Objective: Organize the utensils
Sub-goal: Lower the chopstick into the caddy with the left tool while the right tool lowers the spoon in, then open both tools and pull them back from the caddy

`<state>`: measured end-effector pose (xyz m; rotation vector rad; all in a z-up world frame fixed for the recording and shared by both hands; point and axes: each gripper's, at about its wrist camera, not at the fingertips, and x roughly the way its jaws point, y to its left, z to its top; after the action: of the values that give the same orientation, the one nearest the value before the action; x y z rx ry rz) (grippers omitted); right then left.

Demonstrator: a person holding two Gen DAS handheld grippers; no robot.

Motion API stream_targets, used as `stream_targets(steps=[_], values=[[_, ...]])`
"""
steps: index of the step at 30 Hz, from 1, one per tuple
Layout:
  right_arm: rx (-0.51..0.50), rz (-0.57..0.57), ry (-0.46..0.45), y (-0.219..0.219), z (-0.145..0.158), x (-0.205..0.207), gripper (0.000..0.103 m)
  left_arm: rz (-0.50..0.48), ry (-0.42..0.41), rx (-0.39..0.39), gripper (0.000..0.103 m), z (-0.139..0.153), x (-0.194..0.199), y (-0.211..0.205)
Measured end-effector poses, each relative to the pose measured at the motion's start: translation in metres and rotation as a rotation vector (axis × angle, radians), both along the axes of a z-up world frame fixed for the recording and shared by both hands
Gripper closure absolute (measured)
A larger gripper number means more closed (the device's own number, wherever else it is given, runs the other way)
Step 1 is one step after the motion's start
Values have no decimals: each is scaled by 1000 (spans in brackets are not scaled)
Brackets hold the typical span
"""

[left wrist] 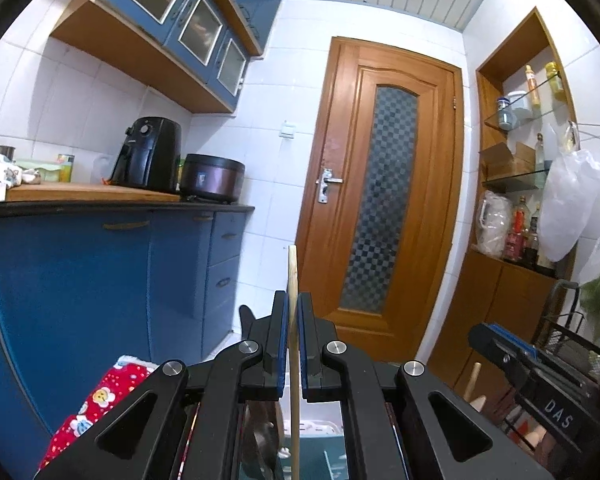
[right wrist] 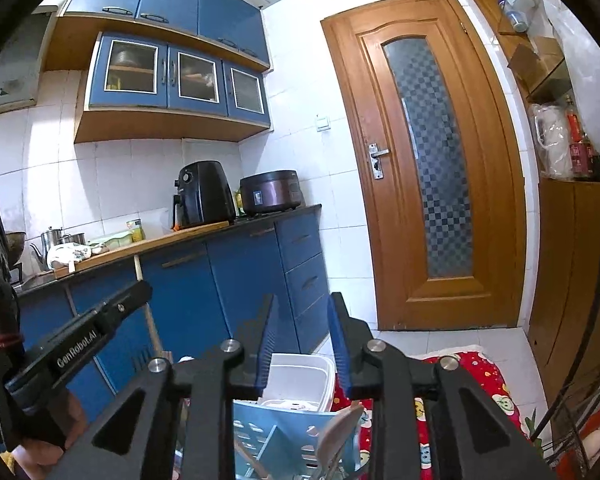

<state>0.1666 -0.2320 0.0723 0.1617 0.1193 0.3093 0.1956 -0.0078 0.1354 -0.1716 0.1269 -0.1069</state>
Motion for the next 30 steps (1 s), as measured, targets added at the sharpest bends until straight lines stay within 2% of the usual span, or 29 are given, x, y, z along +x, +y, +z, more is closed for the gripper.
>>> stream_targets(steps=[4, 9, 16, 21, 26, 30], values=[[2, -3, 3, -1, 6, -11, 70, -21, 19, 7, 91, 3, -7, -2], [-17, -12, 18, -1, 14, -28, 67, -18, 23, -10, 71, 9, -20, 5], [14, 13, 74, -4, 16, -52, 61, -12, 60, 12, 63, 17, -46, 11], [10, 19, 111, -3, 10, -74, 55, -13, 102, 28, 54, 18, -68, 14], [-3, 20, 145, 1, 0, -94, 47, -22, 162, 35, 52, 11, -89, 14], [-7, 13, 177, 1, -13, -108, 45, -33, 212, 22, 52, -1, -101, 14]])
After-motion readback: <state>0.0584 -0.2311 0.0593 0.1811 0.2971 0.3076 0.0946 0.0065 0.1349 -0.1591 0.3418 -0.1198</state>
